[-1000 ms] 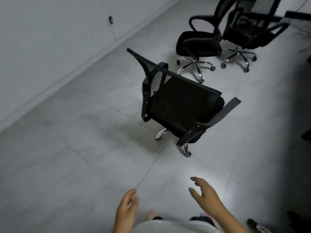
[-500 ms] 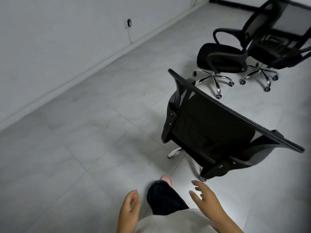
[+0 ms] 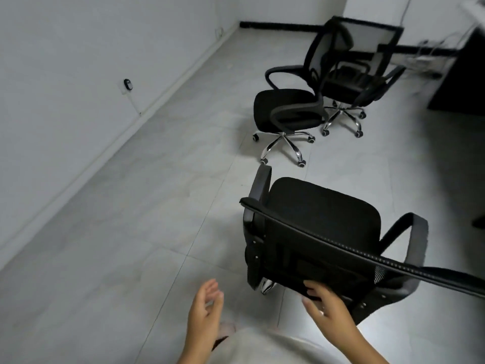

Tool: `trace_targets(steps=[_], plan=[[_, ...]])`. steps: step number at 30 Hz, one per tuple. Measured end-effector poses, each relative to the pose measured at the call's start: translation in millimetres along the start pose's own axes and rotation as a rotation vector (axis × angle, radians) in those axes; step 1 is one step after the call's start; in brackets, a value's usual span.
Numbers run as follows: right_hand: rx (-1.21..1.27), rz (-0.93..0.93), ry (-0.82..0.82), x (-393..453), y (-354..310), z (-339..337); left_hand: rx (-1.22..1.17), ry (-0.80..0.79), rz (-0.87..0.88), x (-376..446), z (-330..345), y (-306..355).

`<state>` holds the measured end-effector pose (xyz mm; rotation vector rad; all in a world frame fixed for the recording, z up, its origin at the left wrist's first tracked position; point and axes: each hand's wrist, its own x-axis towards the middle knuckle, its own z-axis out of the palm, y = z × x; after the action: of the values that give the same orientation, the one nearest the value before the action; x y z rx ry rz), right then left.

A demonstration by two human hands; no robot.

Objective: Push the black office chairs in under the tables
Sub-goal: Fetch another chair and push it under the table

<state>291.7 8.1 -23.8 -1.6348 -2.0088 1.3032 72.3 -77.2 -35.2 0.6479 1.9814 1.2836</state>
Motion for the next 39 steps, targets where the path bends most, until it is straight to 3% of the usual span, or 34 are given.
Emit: trace_targets(steps=[4,9,12,15,17,21,26,29,35,39], plan=[[0.021,0.091,0.375,-28.0,-5.0,-15.8,0.062,-0.189,0.173,37.0,8.2,40.2],[-0.025,0.16,0.944,-71.0,-32.7,-39.4,0.027,-0.346,0.746,62.7,25.0,117.2],[-0.202,0.165,1.094,-75.4,-46.0,-56.7,0.106,-0.427,1.059,63.5,36.7,148.0],[-0.47,0.218,0.999,-63.2,-42.0,-80.1,0.282,-0.438,1.256,60.3,52.4,161.6],[-0.562,0.317,0.839,-50.7,-34.1,-94.2,0.507,-0.494,1.314,59.9,60.8,166.5],[-0.694,0.404,0.701,-35.9,-23.1,-125.2,0.902,-0.466,1.437,64.6,72.4,169.3],[-0.796,0.32,0.669,-31.5,-23.1,-133.6,0.878,-0.369,1.557,83.4,77.6,163.6],[-0.827,0.17,0.76,-27.5,-41.9,-120.9,0.825,-0.379,1.623,107.6,74.0,173.2],[-0.885,-0.013,0.807,-8.0,-70.1,-75.5,0.861,-0.457,1.534,163.4,56.2,193.4],[-0.859,-0.013,0.889,6.6,-77.4,-57.8,0.84,-0.457,1.553,187.4,57.8,201.2]])
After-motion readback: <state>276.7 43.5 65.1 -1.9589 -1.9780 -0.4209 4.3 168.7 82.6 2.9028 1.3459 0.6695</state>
